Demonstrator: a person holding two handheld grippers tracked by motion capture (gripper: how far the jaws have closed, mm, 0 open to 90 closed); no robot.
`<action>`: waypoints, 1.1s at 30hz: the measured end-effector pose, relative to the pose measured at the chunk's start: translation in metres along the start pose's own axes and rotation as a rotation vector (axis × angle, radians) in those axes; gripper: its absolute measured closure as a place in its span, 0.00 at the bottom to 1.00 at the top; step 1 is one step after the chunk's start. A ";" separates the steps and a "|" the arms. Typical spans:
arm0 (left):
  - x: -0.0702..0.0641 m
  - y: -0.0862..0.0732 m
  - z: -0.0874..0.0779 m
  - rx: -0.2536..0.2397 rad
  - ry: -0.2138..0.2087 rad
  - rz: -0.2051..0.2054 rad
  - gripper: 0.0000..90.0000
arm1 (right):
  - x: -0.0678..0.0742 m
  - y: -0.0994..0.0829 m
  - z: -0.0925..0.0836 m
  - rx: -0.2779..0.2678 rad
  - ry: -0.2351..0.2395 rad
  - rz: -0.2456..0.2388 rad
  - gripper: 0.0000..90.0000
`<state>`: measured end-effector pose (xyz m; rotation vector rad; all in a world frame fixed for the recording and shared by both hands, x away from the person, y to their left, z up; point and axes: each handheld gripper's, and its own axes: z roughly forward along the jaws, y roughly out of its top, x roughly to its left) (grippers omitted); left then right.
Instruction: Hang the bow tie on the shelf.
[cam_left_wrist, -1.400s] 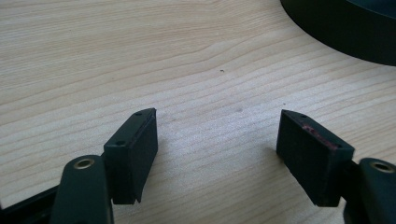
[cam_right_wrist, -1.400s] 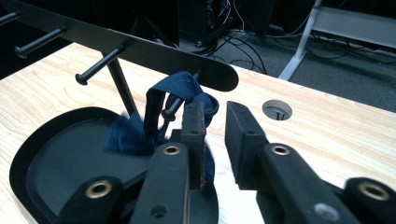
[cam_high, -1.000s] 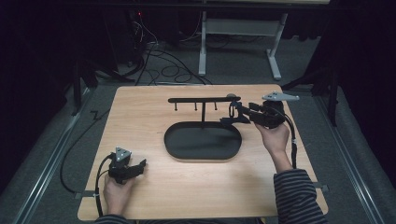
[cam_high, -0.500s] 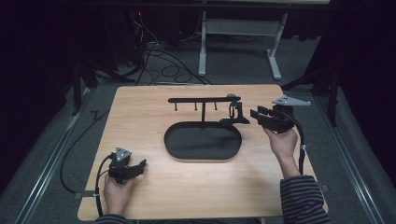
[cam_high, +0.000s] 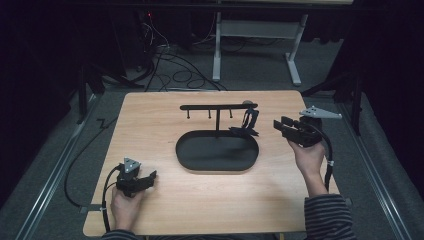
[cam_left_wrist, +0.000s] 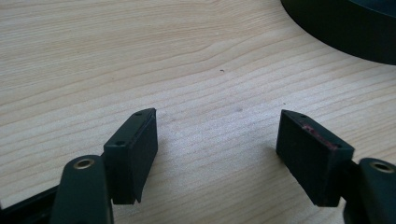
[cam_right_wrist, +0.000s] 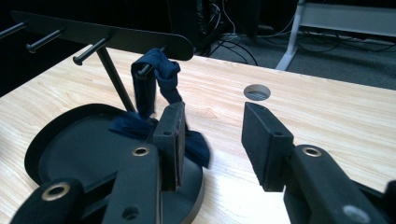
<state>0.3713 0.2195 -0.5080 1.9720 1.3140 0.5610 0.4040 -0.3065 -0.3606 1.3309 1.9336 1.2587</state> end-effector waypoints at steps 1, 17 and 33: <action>0.000 0.000 0.000 0.000 0.000 0.000 0.33 | 0.000 -0.001 -0.003 -0.008 -0.002 -0.003 0.69; 0.000 0.000 0.000 -0.001 0.002 -0.001 0.33 | -0.001 -0.011 -0.019 -0.022 0.009 0.001 0.68; 0.000 0.000 0.000 -0.002 0.001 0.000 0.33 | -0.002 -0.023 -0.029 -0.012 0.010 0.011 0.67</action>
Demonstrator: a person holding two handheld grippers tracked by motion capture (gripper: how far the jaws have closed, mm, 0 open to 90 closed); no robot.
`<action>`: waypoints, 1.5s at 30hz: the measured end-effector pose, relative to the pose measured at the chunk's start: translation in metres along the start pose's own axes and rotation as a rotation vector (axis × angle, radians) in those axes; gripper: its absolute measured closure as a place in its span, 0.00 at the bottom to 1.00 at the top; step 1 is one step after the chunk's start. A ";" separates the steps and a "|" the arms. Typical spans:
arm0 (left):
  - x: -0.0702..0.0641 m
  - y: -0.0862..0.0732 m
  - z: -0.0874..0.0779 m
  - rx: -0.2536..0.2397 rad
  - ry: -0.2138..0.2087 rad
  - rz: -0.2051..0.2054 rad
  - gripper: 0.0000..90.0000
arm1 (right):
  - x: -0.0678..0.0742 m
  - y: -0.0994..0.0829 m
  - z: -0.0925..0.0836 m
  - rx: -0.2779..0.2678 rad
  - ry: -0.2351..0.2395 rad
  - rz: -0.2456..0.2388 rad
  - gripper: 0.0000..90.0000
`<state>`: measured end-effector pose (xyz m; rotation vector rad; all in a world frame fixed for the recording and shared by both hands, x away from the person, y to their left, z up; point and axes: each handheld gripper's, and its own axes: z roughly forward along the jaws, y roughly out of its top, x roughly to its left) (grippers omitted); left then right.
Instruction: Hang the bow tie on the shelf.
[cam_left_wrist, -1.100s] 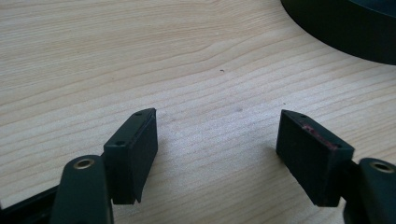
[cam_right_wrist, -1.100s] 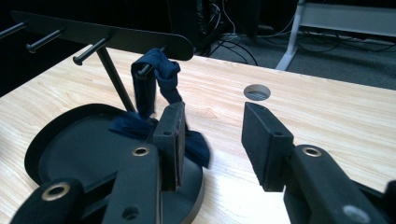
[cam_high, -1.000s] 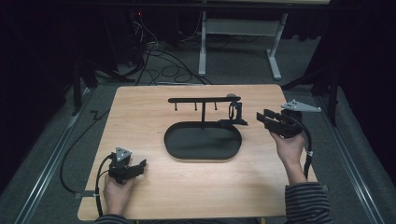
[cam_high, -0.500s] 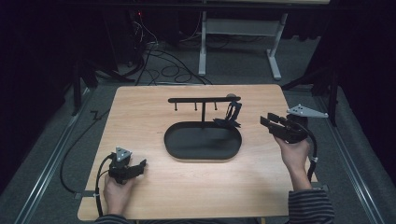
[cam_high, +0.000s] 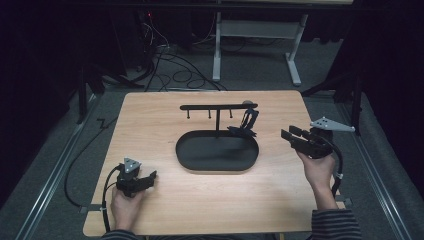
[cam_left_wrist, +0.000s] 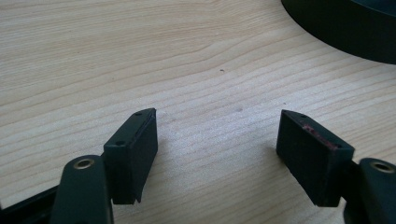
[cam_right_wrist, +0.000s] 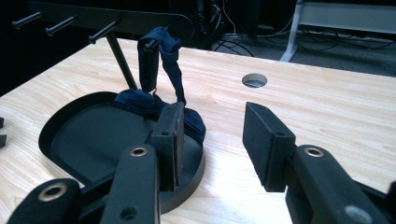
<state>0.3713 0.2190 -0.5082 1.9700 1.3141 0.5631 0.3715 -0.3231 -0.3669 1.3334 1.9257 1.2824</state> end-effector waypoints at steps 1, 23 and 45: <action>0.000 0.000 0.000 0.000 0.001 0.000 0.33 | 0.000 -0.001 -0.001 -0.002 -0.001 0.000 0.67; 0.000 0.000 0.000 0.001 0.002 0.003 0.33 | 0.001 -0.022 -0.017 -0.005 0.006 0.023 0.67; 0.000 0.000 0.000 0.001 0.003 0.003 0.33 | 0.003 -0.050 -0.015 0.025 0.030 0.065 0.66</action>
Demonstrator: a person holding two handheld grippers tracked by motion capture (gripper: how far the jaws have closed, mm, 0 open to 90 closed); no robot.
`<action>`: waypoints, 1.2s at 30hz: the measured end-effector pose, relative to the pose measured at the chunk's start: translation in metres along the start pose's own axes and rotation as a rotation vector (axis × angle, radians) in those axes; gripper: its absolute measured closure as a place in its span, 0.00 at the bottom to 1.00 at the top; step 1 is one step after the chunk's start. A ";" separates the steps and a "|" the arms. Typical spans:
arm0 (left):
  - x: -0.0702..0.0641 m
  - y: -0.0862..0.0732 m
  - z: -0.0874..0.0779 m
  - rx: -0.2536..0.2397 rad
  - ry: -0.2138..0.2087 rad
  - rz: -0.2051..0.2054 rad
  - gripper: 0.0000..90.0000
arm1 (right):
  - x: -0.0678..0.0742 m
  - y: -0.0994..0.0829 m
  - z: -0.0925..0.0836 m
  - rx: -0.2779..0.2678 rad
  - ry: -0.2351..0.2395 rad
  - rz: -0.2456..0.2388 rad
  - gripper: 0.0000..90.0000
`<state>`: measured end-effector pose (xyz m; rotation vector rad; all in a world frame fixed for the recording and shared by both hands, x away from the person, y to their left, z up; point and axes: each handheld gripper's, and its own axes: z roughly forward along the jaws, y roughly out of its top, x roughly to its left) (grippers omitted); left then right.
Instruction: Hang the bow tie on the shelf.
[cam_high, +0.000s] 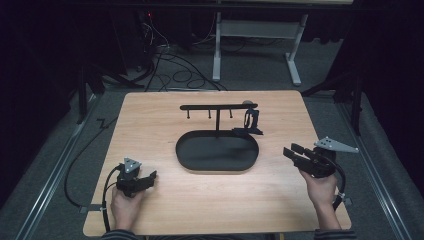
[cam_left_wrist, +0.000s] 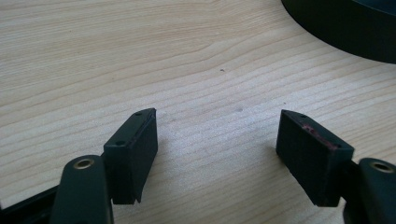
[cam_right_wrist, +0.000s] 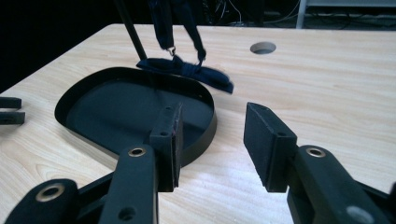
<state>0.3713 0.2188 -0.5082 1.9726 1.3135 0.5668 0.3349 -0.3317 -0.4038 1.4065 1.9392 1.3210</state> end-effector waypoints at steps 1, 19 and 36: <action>0.000 0.000 0.000 0.000 0.000 0.000 0.33 | 0.000 -0.001 0.000 0.000 0.001 -0.002 0.66; 0.000 0.000 0.000 0.000 0.000 0.000 0.33 | 0.002 -0.025 0.016 0.040 0.039 0.040 0.66; 0.000 0.000 0.000 0.000 0.000 0.000 0.33 | -0.001 -0.050 0.030 0.094 0.028 0.059 0.65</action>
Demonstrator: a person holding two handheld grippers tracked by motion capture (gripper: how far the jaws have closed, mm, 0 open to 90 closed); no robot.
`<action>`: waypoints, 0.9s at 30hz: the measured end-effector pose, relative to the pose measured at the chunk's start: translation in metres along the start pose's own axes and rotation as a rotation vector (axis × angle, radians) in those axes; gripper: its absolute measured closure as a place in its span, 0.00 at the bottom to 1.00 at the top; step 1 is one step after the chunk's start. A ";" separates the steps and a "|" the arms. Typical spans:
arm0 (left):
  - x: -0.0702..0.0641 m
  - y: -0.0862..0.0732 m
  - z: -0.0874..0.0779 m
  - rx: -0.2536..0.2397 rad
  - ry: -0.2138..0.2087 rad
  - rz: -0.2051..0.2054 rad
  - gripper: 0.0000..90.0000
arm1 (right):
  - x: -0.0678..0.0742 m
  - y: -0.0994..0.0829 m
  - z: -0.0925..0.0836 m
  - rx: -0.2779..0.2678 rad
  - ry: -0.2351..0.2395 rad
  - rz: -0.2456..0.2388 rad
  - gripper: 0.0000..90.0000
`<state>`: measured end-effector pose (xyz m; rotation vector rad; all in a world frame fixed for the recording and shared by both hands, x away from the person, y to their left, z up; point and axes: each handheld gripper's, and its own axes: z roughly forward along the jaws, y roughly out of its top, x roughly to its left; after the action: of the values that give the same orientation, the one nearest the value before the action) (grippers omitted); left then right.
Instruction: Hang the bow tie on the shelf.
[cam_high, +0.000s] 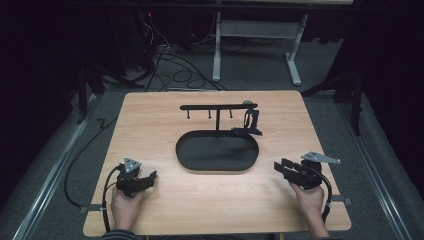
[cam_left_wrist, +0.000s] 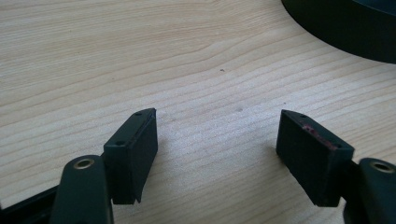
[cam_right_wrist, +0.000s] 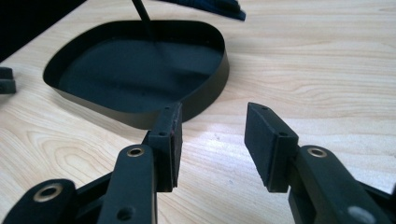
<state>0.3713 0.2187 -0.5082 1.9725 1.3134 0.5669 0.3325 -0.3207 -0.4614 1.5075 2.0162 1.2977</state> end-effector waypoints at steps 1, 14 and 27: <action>0.000 0.000 0.000 0.000 0.000 0.000 0.33 | -0.001 -0.002 0.002 0.006 -0.004 0.002 0.64; 0.000 0.000 0.000 0.000 0.000 0.000 0.33 | -0.003 -0.013 0.014 0.040 -0.034 -0.001 0.64; 0.000 0.000 0.000 0.001 -0.001 0.001 0.33 | -0.002 -0.017 0.025 0.061 -0.065 -0.023 0.64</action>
<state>0.3712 0.2187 -0.5081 1.9738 1.3131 0.5658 0.3406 -0.3116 -0.4886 1.5288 2.0429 1.1734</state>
